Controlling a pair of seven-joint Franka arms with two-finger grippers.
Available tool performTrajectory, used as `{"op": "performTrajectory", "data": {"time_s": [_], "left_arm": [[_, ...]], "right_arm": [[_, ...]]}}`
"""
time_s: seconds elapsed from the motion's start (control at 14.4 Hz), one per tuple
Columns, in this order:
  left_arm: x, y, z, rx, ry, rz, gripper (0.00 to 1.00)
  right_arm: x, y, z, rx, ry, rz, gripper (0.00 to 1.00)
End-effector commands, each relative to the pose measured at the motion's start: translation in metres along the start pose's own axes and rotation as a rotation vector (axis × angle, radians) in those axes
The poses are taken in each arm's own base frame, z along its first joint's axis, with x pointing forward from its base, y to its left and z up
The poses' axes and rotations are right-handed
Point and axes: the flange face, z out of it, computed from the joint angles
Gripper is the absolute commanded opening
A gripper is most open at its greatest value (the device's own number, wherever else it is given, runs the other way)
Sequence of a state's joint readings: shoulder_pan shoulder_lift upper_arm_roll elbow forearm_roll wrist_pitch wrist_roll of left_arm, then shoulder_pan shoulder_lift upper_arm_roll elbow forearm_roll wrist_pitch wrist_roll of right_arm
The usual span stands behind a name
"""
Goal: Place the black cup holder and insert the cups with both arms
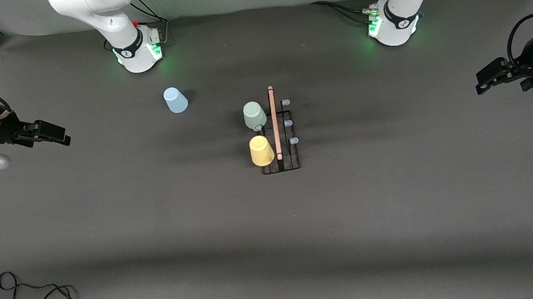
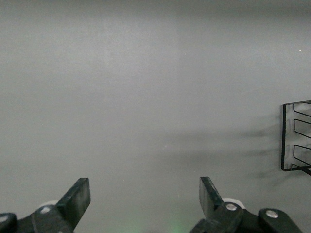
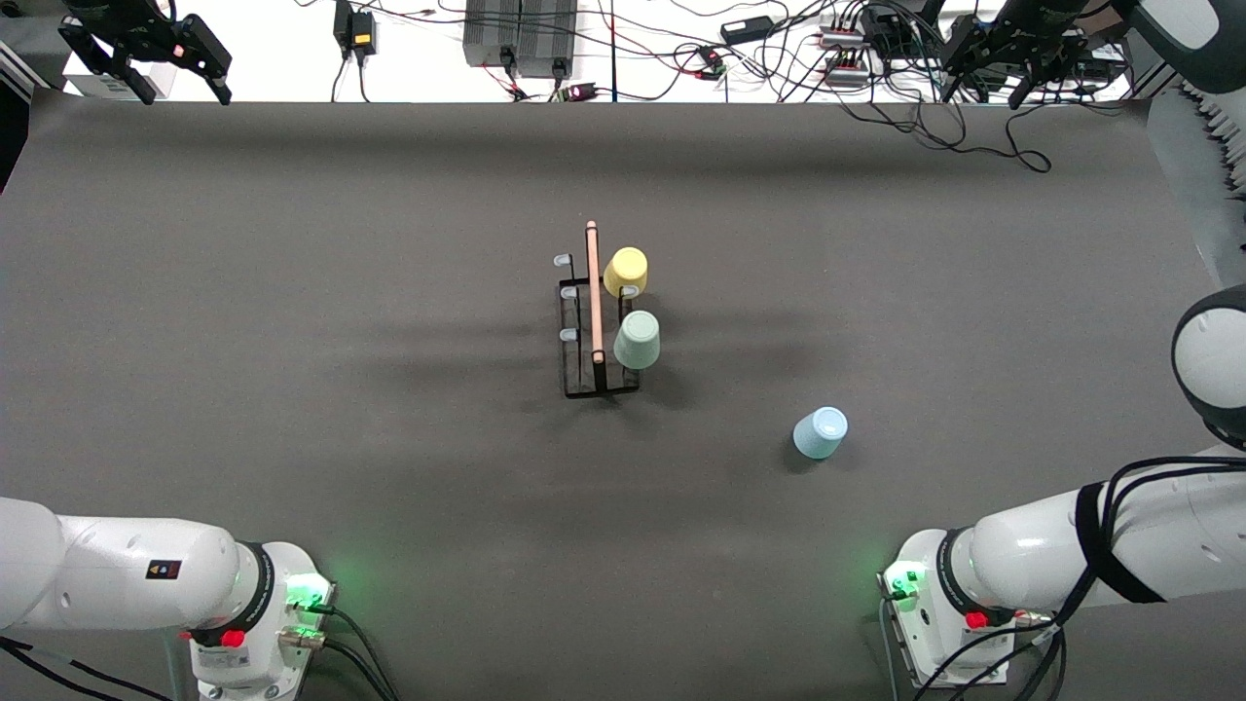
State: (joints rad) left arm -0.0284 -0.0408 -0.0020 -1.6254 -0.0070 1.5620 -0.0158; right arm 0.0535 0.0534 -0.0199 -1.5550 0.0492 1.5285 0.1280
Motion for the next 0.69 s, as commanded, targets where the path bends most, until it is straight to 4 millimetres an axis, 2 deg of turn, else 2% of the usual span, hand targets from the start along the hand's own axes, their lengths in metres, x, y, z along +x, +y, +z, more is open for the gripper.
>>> {"op": "performTrajectory", "data": {"time_s": [0.0, 0.14, 0.49, 0.62], "left_arm": [[-0.0018, -0.0075, -0.0145, 0.048, 0.021, 0.009, 1.00], [-0.0007, -0.0156, -0.0151, 0.054, 0.027, 0.013, 1.00], [-0.0001, -0.0148, -0.0139, 0.054, 0.022, 0.032, 1.00], [0.0007, -0.0123, -0.0146, 0.055, 0.029, 0.035, 1.00]], "right_arm": [[-0.0128, 0.0123, -0.0009, -0.028, 0.034, -0.067, 1.00], [-0.0130, 0.0139, -0.0026, -0.027, 0.038, -0.075, 1.00], [-0.0121, 0.0145, -0.0066, -0.027, 0.044, -0.074, 1.00], [-0.0095, 0.0119, -0.0023, -0.028, 0.037, -0.078, 1.00]]}}
